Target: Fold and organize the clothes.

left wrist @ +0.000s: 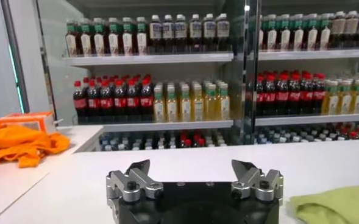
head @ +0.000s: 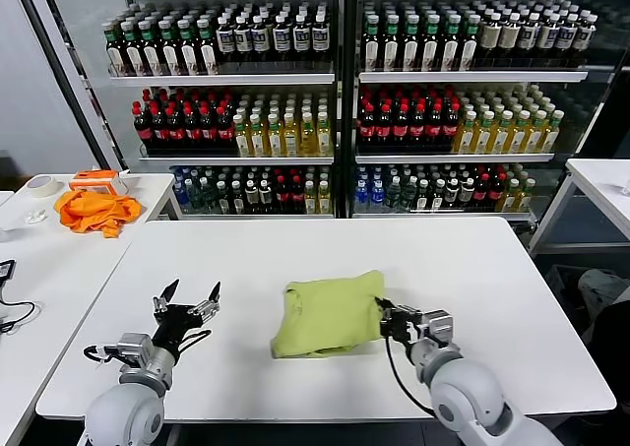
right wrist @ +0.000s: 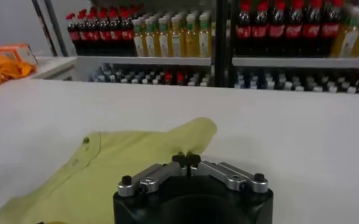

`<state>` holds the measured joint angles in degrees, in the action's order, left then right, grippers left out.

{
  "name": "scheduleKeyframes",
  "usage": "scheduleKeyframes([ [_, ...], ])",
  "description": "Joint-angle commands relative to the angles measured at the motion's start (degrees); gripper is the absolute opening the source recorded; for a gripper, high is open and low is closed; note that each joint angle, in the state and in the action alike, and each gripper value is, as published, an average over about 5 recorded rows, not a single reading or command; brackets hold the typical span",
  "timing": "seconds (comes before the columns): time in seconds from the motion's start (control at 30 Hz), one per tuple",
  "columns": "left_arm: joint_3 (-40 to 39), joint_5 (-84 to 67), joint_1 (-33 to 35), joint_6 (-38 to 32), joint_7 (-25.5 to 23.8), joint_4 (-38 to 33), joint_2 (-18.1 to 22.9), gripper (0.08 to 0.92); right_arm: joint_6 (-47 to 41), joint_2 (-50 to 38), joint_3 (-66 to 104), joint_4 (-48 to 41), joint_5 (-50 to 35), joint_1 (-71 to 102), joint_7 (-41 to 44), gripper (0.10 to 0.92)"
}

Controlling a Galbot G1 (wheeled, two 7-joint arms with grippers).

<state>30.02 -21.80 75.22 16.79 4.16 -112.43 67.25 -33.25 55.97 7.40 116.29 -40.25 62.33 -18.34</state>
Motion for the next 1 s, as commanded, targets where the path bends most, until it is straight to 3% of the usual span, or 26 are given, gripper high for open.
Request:
scheduleKeyframes([
  [0.03, -0.6, 1.9, -0.5, -3.8, -1.4, 1.3, 0.0, 0.823, 0.0, -4.2, 7.7, -0.2, 4.6, 5.8, 10.3, 0.105],
  [0.17, -0.6, 4.1, 0.1, -5.6, -2.4, 0.8, -1.0, 0.822, 0.0, -4.7, 14.3, 2.6, 1.1, 9.3, 11.8, 0.138],
  [0.3, -0.9, 5.2, -0.4, -6.5, -3.1, 0.9, -1.4, 0.823, 0.0, -5.0, 21.1, 4.6, 0.2, 11.0, 11.5, 0.248],
  [0.63, -1.9, 5.5, -3.7, -5.6, -5.8, 1.7, -0.8, 0.823, 3.0, -0.8, 22.3, 4.6, 10.8, 8.8, 11.3, 0.534],
  [0.83, -2.2, 3.5, -2.3, -4.6, -5.7, 0.8, -0.7, 0.822, 12.4, 1.5, 21.0, 0.5, 19.8, 6.8, 11.1, 0.707],
  [1.0, -2.1, 4.2, -2.5, -7.1, -6.5, 0.9, -0.6, 0.823, 13.6, 2.0, 21.0, -0.3, 19.9, 6.8, 10.4, 0.811],
])
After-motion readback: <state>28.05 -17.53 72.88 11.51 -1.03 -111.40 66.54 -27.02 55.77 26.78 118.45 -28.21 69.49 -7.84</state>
